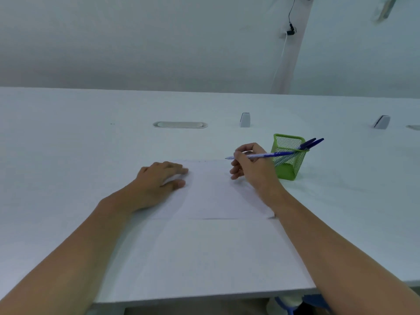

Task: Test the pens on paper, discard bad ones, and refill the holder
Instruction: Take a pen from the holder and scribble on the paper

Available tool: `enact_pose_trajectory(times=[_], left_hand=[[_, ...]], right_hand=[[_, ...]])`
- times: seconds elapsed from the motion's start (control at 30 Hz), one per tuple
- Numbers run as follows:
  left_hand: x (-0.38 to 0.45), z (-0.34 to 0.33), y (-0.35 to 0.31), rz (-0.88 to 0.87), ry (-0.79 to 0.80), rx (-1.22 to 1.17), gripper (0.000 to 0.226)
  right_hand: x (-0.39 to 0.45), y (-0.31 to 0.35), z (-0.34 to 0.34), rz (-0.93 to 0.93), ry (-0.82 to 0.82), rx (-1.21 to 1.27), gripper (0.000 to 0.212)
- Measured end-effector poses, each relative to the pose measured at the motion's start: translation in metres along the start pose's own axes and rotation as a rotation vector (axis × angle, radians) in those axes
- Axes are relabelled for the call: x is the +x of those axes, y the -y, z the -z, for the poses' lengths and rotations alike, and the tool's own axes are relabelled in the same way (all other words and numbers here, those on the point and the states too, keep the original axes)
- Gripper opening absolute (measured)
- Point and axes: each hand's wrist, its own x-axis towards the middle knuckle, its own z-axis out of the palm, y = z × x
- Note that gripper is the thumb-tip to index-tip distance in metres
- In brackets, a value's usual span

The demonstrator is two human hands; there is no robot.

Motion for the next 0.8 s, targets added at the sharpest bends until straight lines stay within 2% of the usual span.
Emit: enact_pose_trajectory(times=[0.1,0.17,0.23,0.37,0.47,0.57,0.8], left_hand=[[-0.01,0.003,0.012,-0.041,0.009,-0.039,0.044],[-0.014,0.003,0.018,-0.049,0.013,-0.054,0.052],[-0.014,0.004,0.021,-0.049,0.021,-0.055,0.055],[-0.013,0.008,0.024,-0.041,0.055,-0.037,0.043],[-0.011,0.01,0.026,-0.038,0.093,-0.018,0.038],[-0.008,0.011,0.024,-0.029,0.122,0.016,0.036],[-0.009,0.014,0.019,-0.008,0.12,0.001,0.034]], right_hand=[[0.009,-0.008,0.007,-0.07,0.044,-0.047,0.012],[0.017,-0.012,0.01,-0.057,0.053,-0.104,0.007],[0.023,-0.015,0.012,-0.059,0.072,-0.117,0.012],[0.029,-0.015,0.015,-0.077,0.046,-0.163,0.017],[0.035,-0.016,0.011,-0.071,0.031,-0.291,0.021],[0.041,-0.016,0.004,-0.084,0.08,-0.402,0.024],[0.053,-0.016,-0.001,-0.112,0.14,-0.425,0.03]])
